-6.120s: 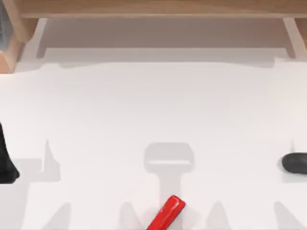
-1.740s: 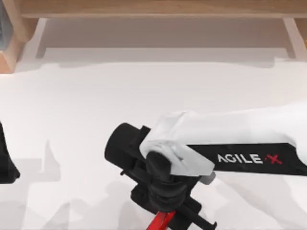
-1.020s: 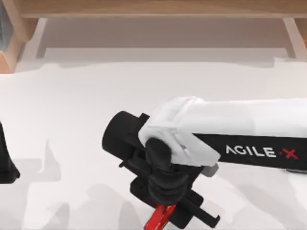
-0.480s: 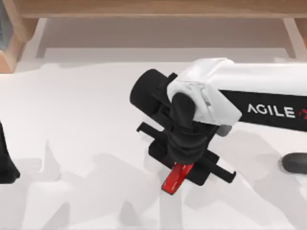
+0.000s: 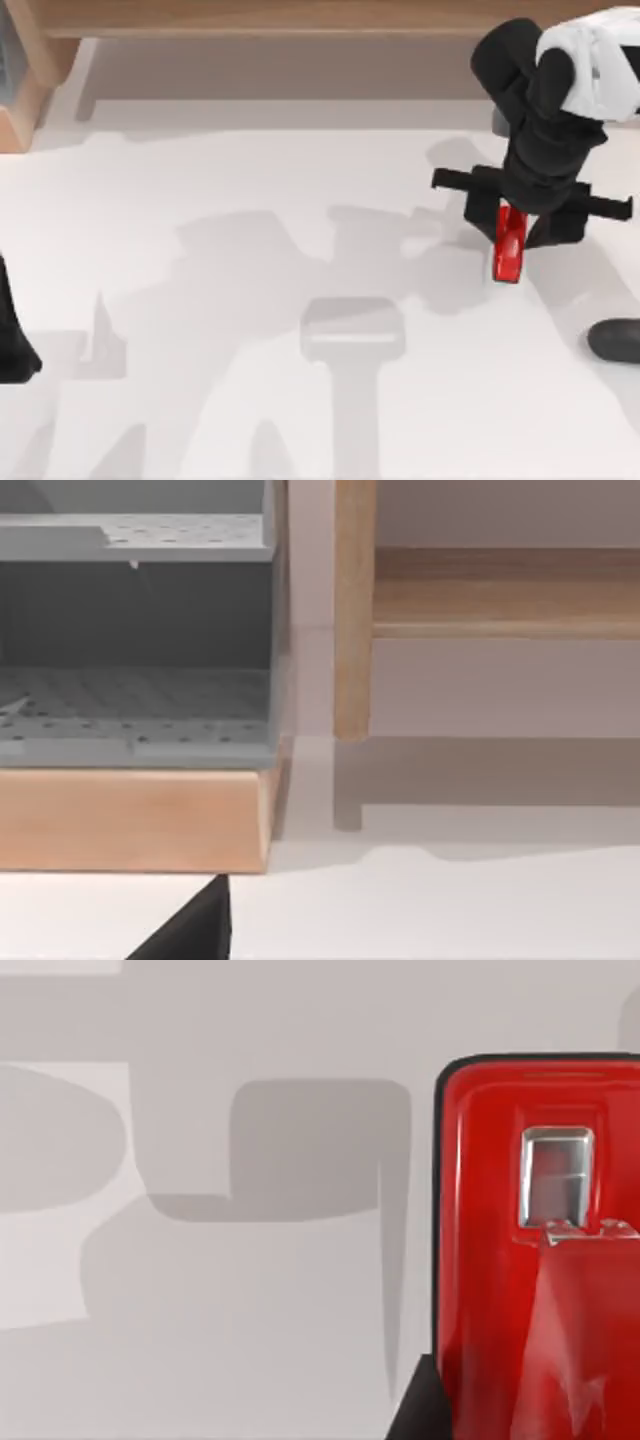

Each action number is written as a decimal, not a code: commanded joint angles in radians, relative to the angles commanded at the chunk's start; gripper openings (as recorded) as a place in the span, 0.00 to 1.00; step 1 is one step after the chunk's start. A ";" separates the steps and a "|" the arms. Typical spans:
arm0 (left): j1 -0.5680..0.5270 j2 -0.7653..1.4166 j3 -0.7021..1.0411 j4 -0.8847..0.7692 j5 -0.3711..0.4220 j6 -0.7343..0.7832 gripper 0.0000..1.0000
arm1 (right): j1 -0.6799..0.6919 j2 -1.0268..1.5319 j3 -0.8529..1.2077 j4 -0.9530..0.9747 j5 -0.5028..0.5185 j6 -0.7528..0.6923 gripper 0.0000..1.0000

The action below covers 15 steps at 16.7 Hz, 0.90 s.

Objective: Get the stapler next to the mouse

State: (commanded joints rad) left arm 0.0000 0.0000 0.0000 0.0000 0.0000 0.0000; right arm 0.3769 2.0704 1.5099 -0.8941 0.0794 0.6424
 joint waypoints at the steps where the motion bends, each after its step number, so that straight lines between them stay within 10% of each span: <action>1: 0.000 0.000 0.000 0.000 0.000 0.000 1.00 | -0.056 0.008 0.014 0.000 -0.012 -0.102 0.00; 7: 0.000 0.000 0.000 0.000 0.000 0.000 1.00 | -0.292 0.040 0.094 -0.015 -0.108 -0.498 0.00; 15: 0.000 0.000 0.000 0.000 0.000 0.000 1.00 | -0.324 0.038 0.106 -0.019 -0.130 -0.550 0.00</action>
State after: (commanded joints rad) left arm 0.0000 0.0000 0.0000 0.0000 0.0000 0.0000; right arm 0.0529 2.1084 1.6159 -0.9131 -0.0506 0.0922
